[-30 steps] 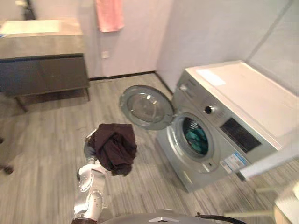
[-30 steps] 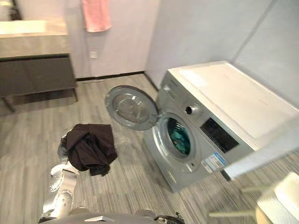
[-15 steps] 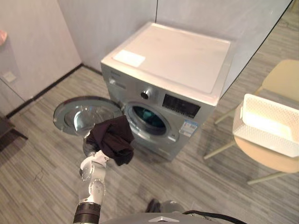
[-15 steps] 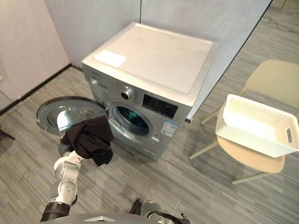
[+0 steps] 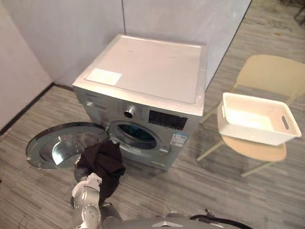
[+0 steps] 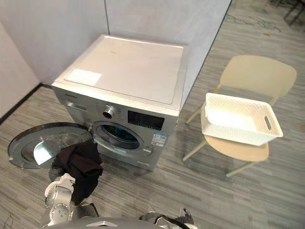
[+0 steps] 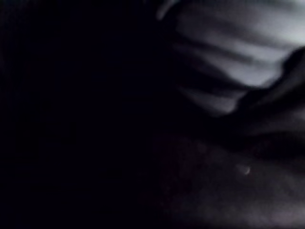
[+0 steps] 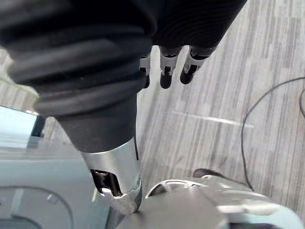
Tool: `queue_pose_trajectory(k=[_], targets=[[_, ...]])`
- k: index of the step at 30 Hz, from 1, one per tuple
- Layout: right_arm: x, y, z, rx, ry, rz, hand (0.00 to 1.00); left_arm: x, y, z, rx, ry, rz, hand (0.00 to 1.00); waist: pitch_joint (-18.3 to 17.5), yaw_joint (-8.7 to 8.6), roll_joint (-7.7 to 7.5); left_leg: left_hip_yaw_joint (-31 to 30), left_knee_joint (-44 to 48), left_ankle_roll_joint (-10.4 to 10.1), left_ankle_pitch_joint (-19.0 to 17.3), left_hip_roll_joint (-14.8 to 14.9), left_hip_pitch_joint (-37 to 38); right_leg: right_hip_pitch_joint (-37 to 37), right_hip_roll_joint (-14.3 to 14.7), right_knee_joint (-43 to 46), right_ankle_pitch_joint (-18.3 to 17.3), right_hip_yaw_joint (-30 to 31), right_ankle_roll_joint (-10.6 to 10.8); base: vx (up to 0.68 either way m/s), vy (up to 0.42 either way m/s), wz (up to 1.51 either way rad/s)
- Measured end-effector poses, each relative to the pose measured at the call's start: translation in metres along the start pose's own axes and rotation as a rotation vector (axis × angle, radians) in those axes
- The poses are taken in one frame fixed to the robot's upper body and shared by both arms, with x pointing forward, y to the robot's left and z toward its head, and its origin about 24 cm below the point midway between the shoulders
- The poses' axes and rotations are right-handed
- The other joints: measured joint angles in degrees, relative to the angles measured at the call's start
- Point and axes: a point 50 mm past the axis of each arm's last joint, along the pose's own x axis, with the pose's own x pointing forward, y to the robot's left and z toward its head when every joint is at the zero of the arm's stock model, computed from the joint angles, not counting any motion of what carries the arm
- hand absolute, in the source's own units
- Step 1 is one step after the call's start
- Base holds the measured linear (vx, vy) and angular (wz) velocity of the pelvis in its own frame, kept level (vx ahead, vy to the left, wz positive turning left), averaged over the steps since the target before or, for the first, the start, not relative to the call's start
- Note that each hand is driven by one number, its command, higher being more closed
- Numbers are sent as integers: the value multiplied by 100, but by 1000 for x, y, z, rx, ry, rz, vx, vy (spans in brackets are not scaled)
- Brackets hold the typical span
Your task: Pick up the laundry basket with both hands and put the clothes into the washing machine.
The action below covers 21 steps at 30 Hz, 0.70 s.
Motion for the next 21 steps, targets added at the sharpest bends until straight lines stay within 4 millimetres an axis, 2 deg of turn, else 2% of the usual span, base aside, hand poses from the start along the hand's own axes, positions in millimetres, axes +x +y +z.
queue_pose_trajectory(k=[1, 2, 3, 4, 5, 6, 7, 10, 13, 14, 17, 19, 21], targets=[[1, -1, 10, -17, -37, 4, 0, 0, -3, -1, -5, 4, -9, 100, 77, -16, 42, -61, -463, 47, 400, -105, -10, -216, -56, 192, 3, 94, 100, 73, 243, -55], [3, -3, 27, -46, -104, 5, 0, 0, -9, -2, -12, 5, -27, 100, 194, -15, 168, -70, -782, 54, 1066, -136, -97, -475, -64, 432, -21, 168, 229, 69, 346, -71], [3, 3, 57, -51, -212, 20, 0, 6, -18, 3, -30, -15, -54, 100, 506, -46, 188, -10, -779, -183, 902, -175, -174, -822, -218, 831, -176, 338, 473, 14, 416, -61], [-2, 22, 90, -31, -326, 73, 0, 16, -32, 14, -67, -55, -83, 100, 827, -85, -12, 136, -658, -105, 846, -350, -487, -1446, -510, 1282, -222, 530, 532, -51, 335, -48], [-5, 33, 104, -17, -376, 103, 0, 20, -40, 18, -81, -72, -105, 100, 909, -40, -77, 244, -591, -23, 782, -383, -675, -1744, -583, 1408, -222, 641, 533, -154, 322, -47], [-14, 55, 130, 27, -465, 165, 0, 25, -58, 25, -106, -95, -142, 100, 1092, 50, -143, 428, -420, 78, 652, -397, -1026, -2158, -646, 1482, -230, 824, 548, -156, 285, -63], [-27, 84, 158, 55, -547, 258, 0, 30, -77, 31, -129, -114, -180, 100, 1358, 71, -137, 606, -188, 196, 554, -391, -1313, -2521, -687, 1521, -173, 1012, 637, -141, 267, -59], [-49, 120, 183, 125, -623, 403, 0, 36, -104, 43, -169, -148, -245, 100, 1610, 37, -98, 727, 196, 302, 334, -320, -1802, -3076, -725, 1716, -120, 1236, 726, -85, 155, -33], [-55, 126, 193, 191, -643, 430, 0, 44, -130, 53, -232, -178, -265, 100, 1722, 76, -118, 822, 419, 398, 256, -247, -2205, -3527, -756, 1848, -76, 1352, 766, -1, 83, -14], [-57, 126, 198, 234, -657, 440, 0, 49, -144, 58, -290, -180, -265, 100, 1770, 43, -125, 824, 549, 425, 241, -228, -2475, -3805, -774, 1958, -73, 1374, 770, 28, 44, -3], [-68, 131, 210, 286, -705, 481, 0, 53, -172, 71, -373, -195, -292, 100, 1969, 24, -164, 825, 734, 452, 231, -161, -2823, -4208, -778, 2210, -70, 1420, 769, 13, 17, -5], [-77, 131, 223, 352, -751, 519, 0, 57, -197, 88, -440, -214, -316, 100, 2024, -12, -207, 825, 880, 467, 235, -110, -3259, -4751, -781, 2504, -77, 1484, 769, -25, -20, -4], [-88, 129, 236, 407, -815, 548, 0, 60, -210, 106, -497, -239, -324, 100, 2092, -93, -226, 825, 1029, 488, 223, -31, -3564, -5102, -764, 2686, -78, 1505, 768, -27, -35, -8]])
